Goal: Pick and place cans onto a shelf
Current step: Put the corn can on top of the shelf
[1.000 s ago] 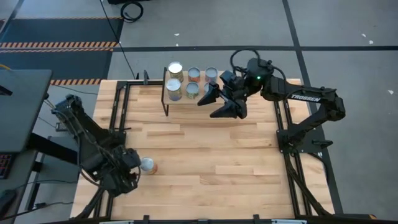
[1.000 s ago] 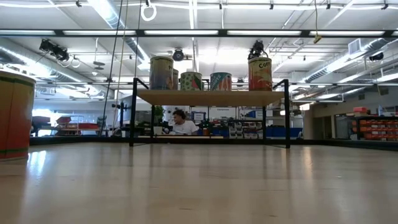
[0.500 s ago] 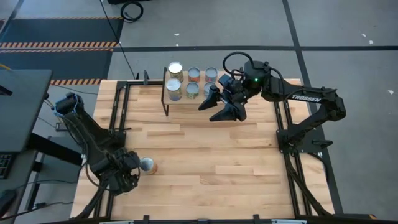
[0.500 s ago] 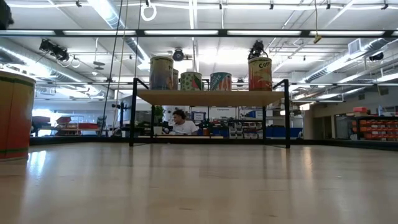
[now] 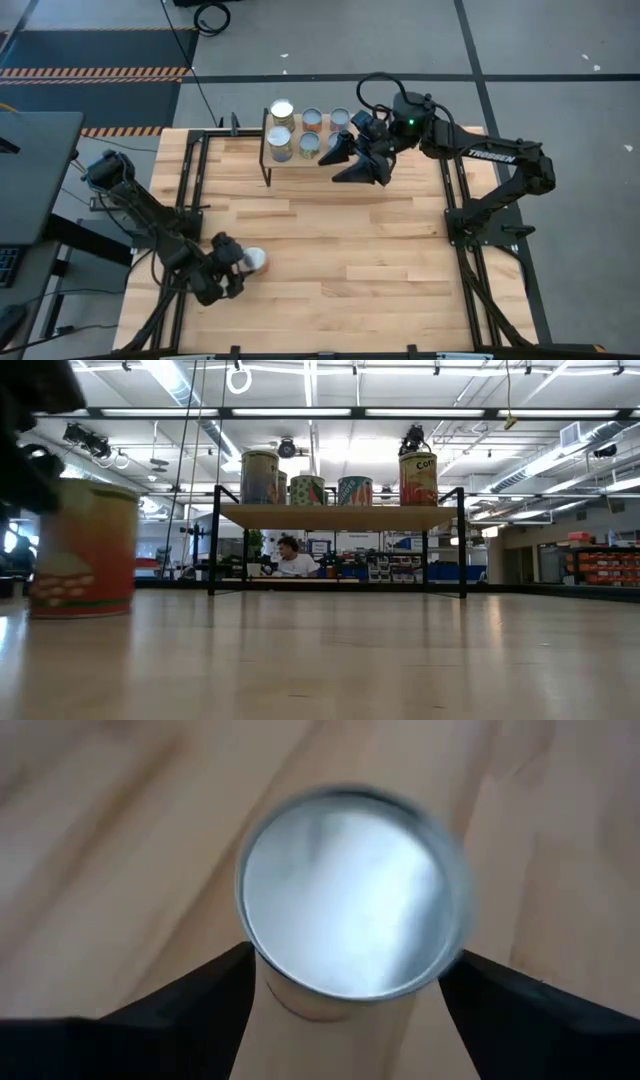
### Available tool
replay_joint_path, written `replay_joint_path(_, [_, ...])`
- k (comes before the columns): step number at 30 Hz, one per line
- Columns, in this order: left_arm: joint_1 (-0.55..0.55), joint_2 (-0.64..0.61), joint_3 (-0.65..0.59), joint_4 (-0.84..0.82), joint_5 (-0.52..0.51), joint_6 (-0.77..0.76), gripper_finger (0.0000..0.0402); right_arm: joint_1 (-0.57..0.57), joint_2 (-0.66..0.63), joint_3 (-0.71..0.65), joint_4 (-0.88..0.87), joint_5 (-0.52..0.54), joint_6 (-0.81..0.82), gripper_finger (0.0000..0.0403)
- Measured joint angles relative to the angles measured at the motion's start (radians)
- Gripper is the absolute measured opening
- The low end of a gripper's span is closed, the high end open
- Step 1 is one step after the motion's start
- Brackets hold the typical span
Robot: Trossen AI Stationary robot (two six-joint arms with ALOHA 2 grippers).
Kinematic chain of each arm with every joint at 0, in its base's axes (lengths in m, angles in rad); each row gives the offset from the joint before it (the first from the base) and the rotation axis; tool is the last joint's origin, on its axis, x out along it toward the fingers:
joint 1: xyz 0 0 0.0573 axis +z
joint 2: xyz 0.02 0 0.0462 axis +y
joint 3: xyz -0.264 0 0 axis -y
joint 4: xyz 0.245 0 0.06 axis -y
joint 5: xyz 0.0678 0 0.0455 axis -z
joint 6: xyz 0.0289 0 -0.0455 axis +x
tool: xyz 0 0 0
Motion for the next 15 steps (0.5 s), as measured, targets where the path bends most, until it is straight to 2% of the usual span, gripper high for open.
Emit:
replay_joint_path(4, [0.059,0.006,0.000,0.095,-0.056,0.164,0.0314,-0.017,0.000,0.000,0.000,0.004,-0.001,0.0390])
replay_joint_path(11, [0.194,0.069,0.000,0.227,0.024,0.397,0.0314,-0.031,0.000,0.000,-0.001,0.000,0.010,0.0390])
replay_joint_path(15, [0.257,0.100,0.000,0.348,0.028,0.527,0.0314,-0.030,0.000,0.000,-0.003,-0.001,0.028,0.0390])
